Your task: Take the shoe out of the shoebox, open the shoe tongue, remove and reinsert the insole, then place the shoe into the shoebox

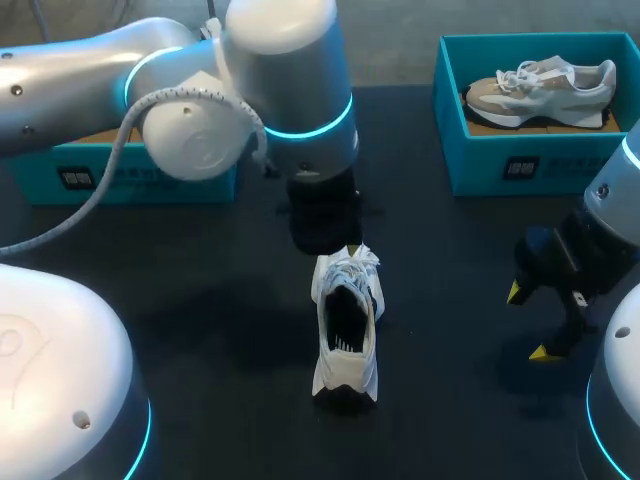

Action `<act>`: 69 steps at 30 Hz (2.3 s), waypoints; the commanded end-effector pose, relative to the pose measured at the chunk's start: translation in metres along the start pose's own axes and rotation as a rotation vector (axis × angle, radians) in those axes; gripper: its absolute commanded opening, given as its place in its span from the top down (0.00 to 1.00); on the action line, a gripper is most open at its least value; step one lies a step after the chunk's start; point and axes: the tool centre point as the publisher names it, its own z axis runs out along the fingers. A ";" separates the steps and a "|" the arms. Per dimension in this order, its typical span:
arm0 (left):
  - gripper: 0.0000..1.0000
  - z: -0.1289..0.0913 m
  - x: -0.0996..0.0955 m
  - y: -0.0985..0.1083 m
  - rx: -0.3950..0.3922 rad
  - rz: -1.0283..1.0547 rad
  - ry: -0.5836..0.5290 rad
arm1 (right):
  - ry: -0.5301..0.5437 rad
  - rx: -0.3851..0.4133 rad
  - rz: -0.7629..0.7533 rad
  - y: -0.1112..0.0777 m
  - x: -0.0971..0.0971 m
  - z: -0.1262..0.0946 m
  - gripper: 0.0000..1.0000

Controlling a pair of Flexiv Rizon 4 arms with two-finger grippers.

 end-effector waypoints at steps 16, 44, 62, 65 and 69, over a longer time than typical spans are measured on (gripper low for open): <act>0.83 0.044 0.006 -0.033 0.077 -0.023 -0.023 | -0.002 0.002 0.000 0.000 0.001 0.001 0.00; 0.79 0.041 0.011 -0.048 0.089 -0.008 -0.049 | -0.002 0.002 0.000 0.000 0.001 0.001 0.00; 0.34 -0.016 0.009 -0.050 0.148 -0.172 0.004 | -0.002 0.002 0.000 0.000 0.001 0.001 0.00; 0.00 -0.022 0.010 -0.053 0.184 -0.217 0.033 | -0.002 0.002 0.000 0.000 0.001 0.001 0.00; 0.00 -0.030 0.010 -0.061 0.147 -0.165 0.078 | -0.002 0.002 0.000 0.000 0.001 0.001 0.00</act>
